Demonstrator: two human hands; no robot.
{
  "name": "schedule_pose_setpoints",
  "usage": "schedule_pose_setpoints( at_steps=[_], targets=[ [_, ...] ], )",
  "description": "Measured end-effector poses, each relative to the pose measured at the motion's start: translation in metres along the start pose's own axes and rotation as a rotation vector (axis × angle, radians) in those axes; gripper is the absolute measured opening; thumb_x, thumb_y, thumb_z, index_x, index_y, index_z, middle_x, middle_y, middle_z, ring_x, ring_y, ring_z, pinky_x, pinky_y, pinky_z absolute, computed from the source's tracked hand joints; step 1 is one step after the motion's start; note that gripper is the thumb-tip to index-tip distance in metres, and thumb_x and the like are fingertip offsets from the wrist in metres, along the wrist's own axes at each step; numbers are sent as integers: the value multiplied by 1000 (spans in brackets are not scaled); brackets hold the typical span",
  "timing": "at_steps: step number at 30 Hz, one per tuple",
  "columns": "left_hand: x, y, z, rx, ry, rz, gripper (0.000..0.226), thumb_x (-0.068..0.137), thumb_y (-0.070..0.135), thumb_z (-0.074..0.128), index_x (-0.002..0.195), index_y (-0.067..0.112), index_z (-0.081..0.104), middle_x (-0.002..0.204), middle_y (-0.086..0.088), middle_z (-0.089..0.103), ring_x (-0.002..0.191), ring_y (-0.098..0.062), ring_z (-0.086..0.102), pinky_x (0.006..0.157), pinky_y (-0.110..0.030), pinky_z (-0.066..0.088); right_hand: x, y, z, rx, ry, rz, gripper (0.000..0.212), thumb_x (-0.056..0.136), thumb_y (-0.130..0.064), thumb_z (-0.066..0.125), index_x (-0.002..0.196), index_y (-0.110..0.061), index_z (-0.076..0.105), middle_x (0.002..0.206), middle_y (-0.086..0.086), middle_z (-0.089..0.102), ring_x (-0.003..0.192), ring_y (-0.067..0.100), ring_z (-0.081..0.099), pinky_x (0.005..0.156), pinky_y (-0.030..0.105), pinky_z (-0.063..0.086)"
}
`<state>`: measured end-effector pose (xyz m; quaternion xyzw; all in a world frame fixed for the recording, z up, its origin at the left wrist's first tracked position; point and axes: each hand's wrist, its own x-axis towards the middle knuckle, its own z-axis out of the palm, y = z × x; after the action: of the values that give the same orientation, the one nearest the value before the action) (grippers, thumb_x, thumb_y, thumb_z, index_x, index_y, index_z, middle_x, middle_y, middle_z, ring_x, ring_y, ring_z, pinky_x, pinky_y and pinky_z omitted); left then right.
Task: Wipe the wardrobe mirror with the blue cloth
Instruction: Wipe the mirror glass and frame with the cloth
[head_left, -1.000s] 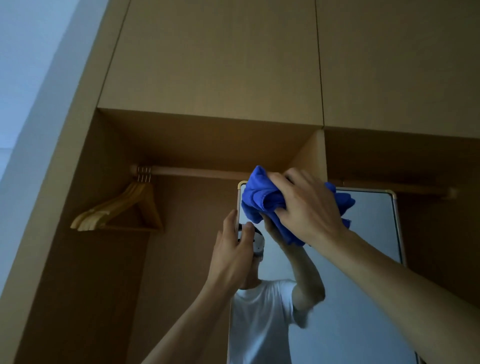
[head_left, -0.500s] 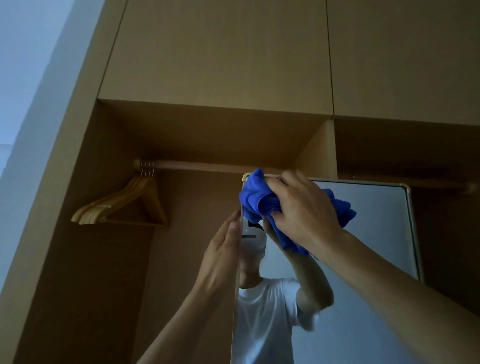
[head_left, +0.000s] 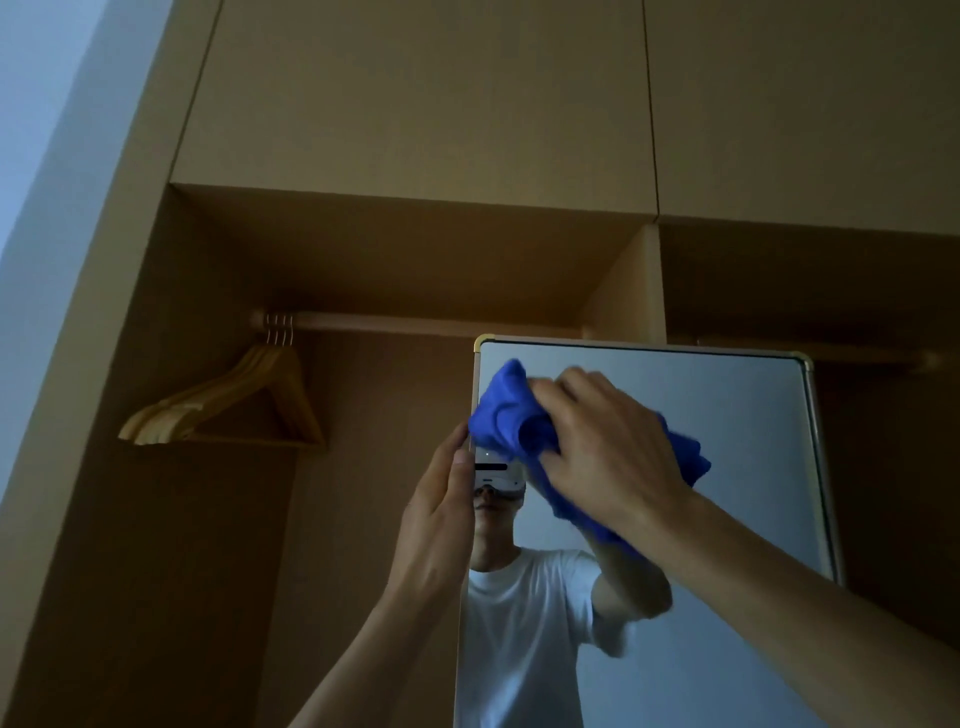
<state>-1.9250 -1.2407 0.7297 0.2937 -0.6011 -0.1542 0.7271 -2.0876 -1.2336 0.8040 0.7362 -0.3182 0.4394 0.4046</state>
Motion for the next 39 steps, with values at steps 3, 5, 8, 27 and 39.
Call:
schedule_pose_setpoints(
  at_steps=[3, 5, 8, 27, 39],
  targets=[
    [-3, 2, 0, 12, -5, -6, 36, 110, 39, 39, 142, 48, 51, 134, 27, 61, 128, 6, 54, 116, -34, 43, 33, 9, -12, -23, 81, 25, 36, 92, -27, 63, 125, -19, 52, 109, 2, 53, 98, 18, 53, 80, 30, 44],
    [-5, 3, -1, 23, 1, -8, 38, 110, 38, 39, 146, 46, 50, 137, 25, 60, 130, 5, 53, 116, -34, 42, 51, 12, -20, -81, 120, 39, 31, 91, -25, 63, 119, -19, 53, 103, 1, 51, 95, 20, 51, 73, 30, 38],
    [-6, 0, -2, 29, 5, -27, 40, 111, 33, 37, 148, 46, 48, 139, 16, 62, 130, -2, 56, 114, -34, 45, 53, 13, -20, -98, 113, 20, 28, 89, -23, 65, 113, -17, 54, 100, 2, 52, 93, 21, 51, 71, 32, 40],
    [-8, -11, 7, 32, 58, -92, 50, 89, 77, 40, 138, 66, 46, 137, 8, 63, 132, -22, 58, 112, -57, 45, -12, 6, -10, -57, -33, -87, 41, 82, -20, 72, 120, -16, 57, 101, 2, 58, 90, 21, 58, 68, 29, 40],
    [-3, -12, 21, 118, 126, -52, 67, 76, 69, 48, 141, 53, 44, 113, 26, 65, 122, -13, 60, 105, -48, 50, 22, 58, -34, -194, 76, -83, 31, 83, -17, 64, 113, -17, 56, 102, 4, 58, 96, 28, 54, 81, 42, 44]
  ],
)
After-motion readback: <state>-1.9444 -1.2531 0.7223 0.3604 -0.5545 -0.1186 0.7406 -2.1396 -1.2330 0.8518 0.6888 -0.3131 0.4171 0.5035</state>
